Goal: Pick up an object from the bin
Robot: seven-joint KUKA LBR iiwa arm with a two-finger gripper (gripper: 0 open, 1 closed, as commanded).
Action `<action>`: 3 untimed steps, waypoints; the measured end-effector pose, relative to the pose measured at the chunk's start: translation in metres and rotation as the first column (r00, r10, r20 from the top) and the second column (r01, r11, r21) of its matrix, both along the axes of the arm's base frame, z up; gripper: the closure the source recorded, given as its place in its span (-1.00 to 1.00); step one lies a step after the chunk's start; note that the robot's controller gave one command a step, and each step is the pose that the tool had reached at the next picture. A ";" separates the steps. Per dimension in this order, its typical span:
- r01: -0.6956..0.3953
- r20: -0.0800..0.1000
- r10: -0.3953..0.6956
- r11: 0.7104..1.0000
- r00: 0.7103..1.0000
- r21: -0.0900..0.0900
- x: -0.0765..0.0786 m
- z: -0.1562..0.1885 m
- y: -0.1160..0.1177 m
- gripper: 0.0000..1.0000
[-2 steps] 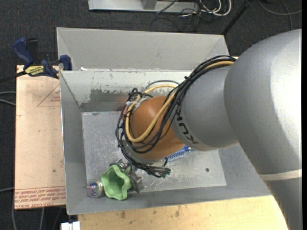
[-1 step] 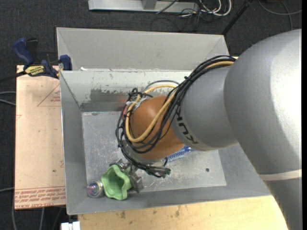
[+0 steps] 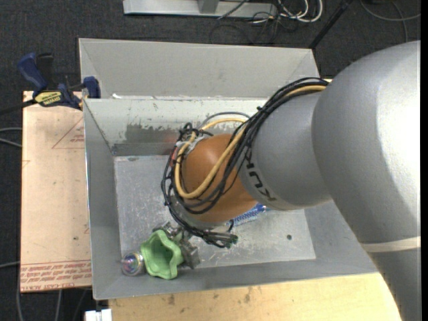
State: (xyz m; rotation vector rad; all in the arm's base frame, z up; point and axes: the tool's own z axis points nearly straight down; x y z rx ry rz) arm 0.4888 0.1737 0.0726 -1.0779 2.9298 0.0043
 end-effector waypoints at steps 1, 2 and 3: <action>0.000 0.000 0.000 1.000 1.000 0.000 0.000 0.000 0.000 1.00; 0.000 0.000 0.000 1.000 1.000 0.000 0.000 0.000 0.000 1.00; 0.000 0.000 0.000 1.000 1.000 0.000 0.000 0.000 0.000 1.00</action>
Offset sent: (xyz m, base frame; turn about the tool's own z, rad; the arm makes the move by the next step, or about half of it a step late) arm 0.0000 0.0000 0.0000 0.0000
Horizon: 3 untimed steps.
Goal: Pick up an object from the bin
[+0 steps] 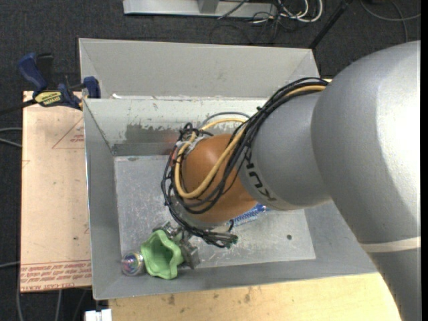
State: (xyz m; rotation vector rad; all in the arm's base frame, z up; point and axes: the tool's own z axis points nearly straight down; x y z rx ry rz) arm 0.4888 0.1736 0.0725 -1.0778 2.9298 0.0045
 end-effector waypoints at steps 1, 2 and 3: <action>0.000 0.000 0.000 1.000 1.000 0.000 0.000 0.000 0.000 1.00; 0.000 0.000 0.000 1.000 1.000 0.000 0.000 0.000 0.000 1.00; 0.000 0.000 0.000 1.000 1.000 0.000 0.000 0.000 0.000 1.00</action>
Offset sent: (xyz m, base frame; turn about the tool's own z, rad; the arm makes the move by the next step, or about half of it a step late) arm 0.0000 0.0000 0.0000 0.0000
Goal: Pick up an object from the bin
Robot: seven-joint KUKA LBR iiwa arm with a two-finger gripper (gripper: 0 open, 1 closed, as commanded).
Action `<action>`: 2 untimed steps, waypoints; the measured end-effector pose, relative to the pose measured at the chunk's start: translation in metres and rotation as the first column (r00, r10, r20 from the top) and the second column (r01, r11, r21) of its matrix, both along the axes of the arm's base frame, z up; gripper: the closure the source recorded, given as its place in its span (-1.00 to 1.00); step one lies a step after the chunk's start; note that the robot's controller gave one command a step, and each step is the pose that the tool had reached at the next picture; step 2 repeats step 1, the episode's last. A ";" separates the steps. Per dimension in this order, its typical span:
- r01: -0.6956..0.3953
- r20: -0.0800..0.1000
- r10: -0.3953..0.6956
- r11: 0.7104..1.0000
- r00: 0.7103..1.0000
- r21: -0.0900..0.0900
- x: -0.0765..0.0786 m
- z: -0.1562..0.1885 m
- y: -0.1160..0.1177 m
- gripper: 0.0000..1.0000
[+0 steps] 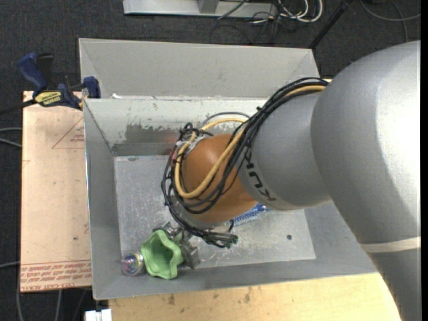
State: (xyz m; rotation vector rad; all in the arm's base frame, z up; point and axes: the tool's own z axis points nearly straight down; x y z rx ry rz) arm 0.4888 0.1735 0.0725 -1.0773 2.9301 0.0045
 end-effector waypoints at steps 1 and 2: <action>0.000 0.000 0.000 1.000 1.000 0.000 0.000 0.000 0.000 1.00; 0.000 0.000 0.000 1.000 1.000 0.000 0.000 0.000 0.000 1.00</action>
Offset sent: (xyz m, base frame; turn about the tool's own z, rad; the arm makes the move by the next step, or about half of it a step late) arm 0.0000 0.0000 0.0000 0.0000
